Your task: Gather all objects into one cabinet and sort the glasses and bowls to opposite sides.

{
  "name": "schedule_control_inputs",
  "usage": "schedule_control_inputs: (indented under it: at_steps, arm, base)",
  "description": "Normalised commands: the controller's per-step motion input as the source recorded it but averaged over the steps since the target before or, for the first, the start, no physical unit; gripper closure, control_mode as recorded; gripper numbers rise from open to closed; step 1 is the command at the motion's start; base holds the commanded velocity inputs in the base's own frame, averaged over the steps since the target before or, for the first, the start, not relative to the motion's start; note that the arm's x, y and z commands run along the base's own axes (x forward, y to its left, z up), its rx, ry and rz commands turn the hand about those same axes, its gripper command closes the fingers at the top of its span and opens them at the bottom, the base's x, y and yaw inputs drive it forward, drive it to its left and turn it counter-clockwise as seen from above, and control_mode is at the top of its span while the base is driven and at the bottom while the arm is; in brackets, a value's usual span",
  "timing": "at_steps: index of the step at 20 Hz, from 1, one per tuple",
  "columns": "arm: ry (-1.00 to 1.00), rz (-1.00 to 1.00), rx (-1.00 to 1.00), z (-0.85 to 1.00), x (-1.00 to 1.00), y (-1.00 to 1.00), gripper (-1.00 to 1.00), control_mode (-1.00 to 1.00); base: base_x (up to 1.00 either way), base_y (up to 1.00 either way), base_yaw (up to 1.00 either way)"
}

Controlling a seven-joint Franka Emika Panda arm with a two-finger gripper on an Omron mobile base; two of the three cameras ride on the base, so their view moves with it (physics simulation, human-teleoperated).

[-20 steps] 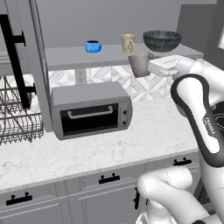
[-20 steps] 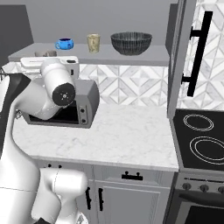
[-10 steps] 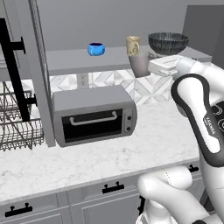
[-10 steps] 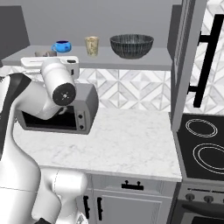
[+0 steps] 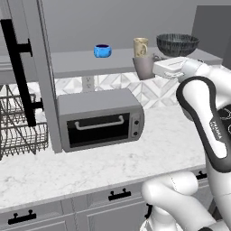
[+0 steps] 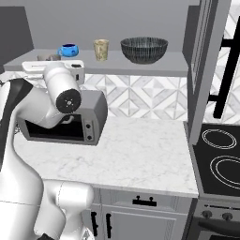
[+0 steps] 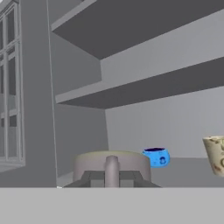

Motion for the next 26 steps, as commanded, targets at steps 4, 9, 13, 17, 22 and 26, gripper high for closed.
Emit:
schedule_control_inputs:
  at_steps: [4, 9, 13, 17, 22, 26]
  arm:
    - [0.00, 0.02, 0.00, 0.08, 0.14, 0.07, 1.00, -1.00]
    - [0.00, 0.09, 0.00, 0.34, 0.52, 0.11, 1.00, -1.00]
    - [0.03, 0.09, 0.03, 0.00, 0.67, 0.00, 1.00, -1.00]
    - [-0.01, 0.05, 0.02, 0.01, 0.45, 0.13, 1.00, -1.00]
    - [-0.03, 0.02, -0.02, 0.00, 0.23, 0.31, 1.00, -1.00]
    - [-0.09, 0.00, -0.05, 0.01, 0.04, 0.32, 1.00, -1.00]
  base:
    - [0.06, 0.03, 0.00]
    - [0.00, 0.00, 0.00]
    - [0.00, 0.00, 0.00]
    - [0.00, 0.00, 0.00]
    - [0.00, 0.00, 0.00]
    - [0.00, 0.00, 0.00]
